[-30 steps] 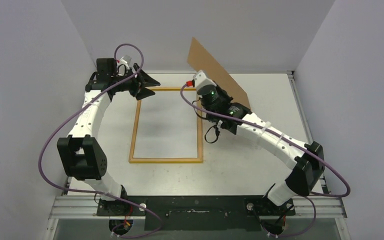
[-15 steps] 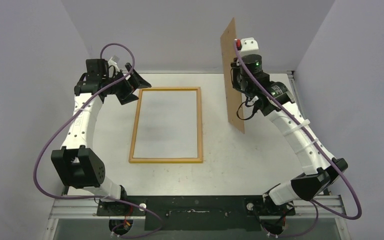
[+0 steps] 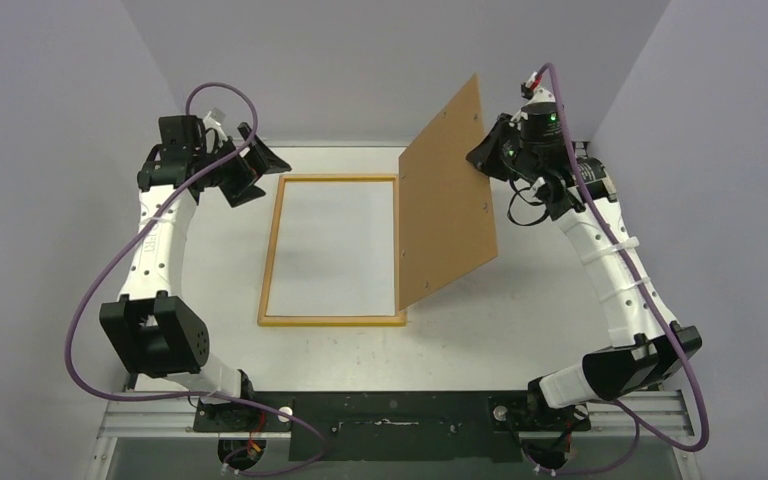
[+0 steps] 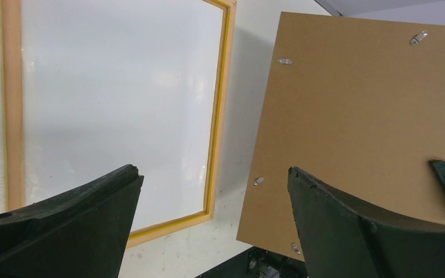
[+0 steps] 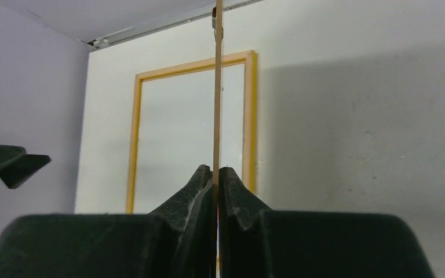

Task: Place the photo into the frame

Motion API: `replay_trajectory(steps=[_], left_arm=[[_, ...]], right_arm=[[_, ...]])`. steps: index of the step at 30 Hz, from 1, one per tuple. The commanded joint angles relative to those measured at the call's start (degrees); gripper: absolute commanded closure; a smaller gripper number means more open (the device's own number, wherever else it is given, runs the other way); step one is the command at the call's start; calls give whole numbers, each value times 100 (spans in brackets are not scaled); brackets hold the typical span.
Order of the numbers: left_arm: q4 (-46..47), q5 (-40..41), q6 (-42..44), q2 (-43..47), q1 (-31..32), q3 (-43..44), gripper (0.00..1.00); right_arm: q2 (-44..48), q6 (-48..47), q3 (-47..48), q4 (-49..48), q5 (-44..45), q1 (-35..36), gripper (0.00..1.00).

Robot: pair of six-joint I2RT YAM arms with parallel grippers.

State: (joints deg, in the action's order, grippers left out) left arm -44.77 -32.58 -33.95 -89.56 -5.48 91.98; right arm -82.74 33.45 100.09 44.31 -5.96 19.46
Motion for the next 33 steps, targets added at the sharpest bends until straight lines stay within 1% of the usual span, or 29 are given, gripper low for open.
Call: replay_trajectory(steps=[1,4,9,13,16,19,20,22,26,28,33], left_arm=[[297,-301,-72,196,-21,-367,3],[481,-415,-167,349,-19,-755,3],[639,-378,-262,552,8,-1182,3],[680,-406,-235,649,20,-1311,3],[764,-625,-305,625,30,-1368,3],[1236,-1064,-542,706,29,-1519,3],[1510,-1224,-704,764,29,-1615,3],[1998,-1500,-1010,859,8,-1775,3],[2419,-1791,-1333,843,3,-1850,3],[2597,-1987,-1559,783,5,-1858,7],[3602,-2517,-2401,665,3,-2119,25]], right_arm=[[353,1337,-597,-1106,-964,-67,100],[426,1829,-1006,-1711,-1259,-70,100],[478,2335,-1306,-2485,-1632,-61,100],[538,2743,-1500,-3293,-1890,-60,100],[595,3161,-1726,-4005,-1988,-65,100],[549,3488,-1810,-4367,-2100,-50,100],[537,3598,-1850,-4593,-2112,-43,100],[487,3742,-1846,-4751,-2143,-31,100],[377,4051,-1937,-5158,-2150,27,100],[305,4149,-1948,-5220,-2155,63,100],[171,4253,-2065,-5387,-2083,176,100]])
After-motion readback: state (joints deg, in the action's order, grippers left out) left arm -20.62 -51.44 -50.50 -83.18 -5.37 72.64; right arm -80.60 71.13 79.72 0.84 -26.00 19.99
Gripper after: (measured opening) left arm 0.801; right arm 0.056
